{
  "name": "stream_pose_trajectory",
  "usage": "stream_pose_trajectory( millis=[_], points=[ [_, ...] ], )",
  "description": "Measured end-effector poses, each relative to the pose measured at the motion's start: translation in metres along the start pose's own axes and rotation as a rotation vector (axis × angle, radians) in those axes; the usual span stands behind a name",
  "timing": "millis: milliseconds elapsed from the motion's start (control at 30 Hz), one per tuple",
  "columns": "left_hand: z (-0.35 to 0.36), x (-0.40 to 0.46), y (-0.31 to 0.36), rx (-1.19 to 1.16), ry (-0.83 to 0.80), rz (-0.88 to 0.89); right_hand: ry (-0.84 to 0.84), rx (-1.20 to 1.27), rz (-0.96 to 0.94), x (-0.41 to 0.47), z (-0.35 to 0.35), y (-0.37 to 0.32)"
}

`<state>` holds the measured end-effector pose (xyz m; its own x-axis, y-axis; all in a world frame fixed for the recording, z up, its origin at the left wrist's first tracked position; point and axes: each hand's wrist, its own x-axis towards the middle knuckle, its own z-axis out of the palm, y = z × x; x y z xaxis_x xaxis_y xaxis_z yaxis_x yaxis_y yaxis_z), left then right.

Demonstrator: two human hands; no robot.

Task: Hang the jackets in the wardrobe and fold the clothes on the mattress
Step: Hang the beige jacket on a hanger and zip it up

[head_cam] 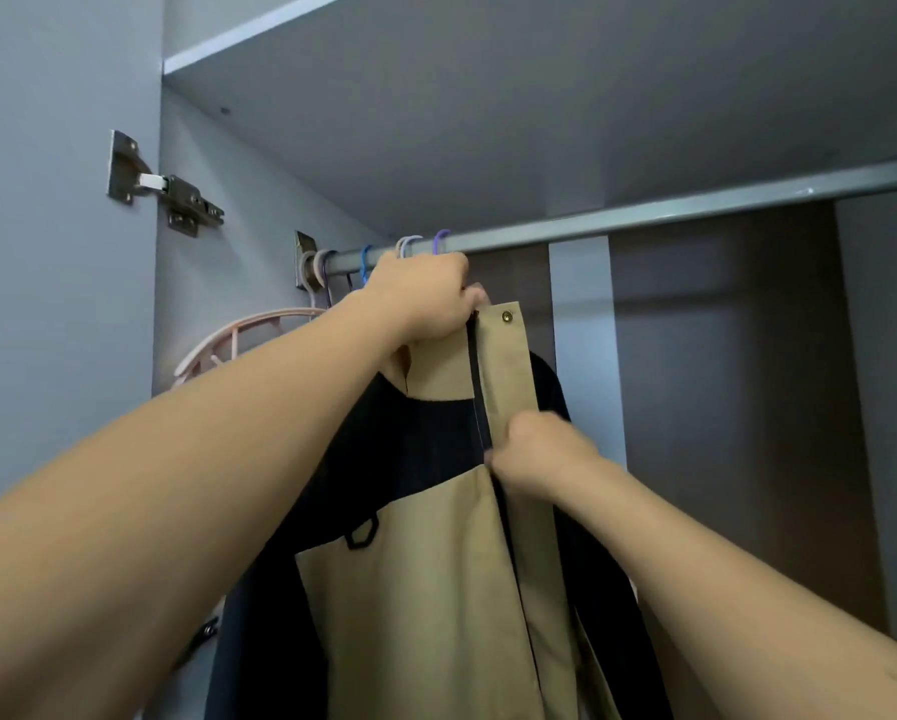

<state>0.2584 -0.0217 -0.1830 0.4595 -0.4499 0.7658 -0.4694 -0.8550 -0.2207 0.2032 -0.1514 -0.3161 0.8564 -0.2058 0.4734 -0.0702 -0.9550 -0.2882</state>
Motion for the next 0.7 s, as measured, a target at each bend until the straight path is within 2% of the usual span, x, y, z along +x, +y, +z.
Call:
stream_pose_trajectory(
  millis=[67,133,267,333,500,700],
  points=[
    [-0.005,-0.008,-0.016,0.002,-0.031,-0.028,0.274,0.122,0.005,0.012,-0.018,0.002],
    [-0.009,-0.016,-0.031,-0.079,-0.094,-0.073,0.382,0.27,0.004,0.024,-0.035,-0.003],
    [-0.015,-0.025,-0.04,-0.582,-0.269,-0.165,0.307,0.457,-0.053,0.048,-0.058,-0.017],
    [-0.015,-0.03,-0.038,-0.718,-0.315,-0.196,0.28,0.504,-0.057,0.055,-0.061,-0.015],
    [-0.008,-0.039,-0.042,-0.618,-0.267,-0.169,0.286,0.658,-0.087,0.049,-0.051,-0.007],
    [-0.002,-0.041,-0.04,-0.705,-0.183,-0.223,0.289,0.654,-0.2,0.046,-0.041,-0.024]
  ],
)
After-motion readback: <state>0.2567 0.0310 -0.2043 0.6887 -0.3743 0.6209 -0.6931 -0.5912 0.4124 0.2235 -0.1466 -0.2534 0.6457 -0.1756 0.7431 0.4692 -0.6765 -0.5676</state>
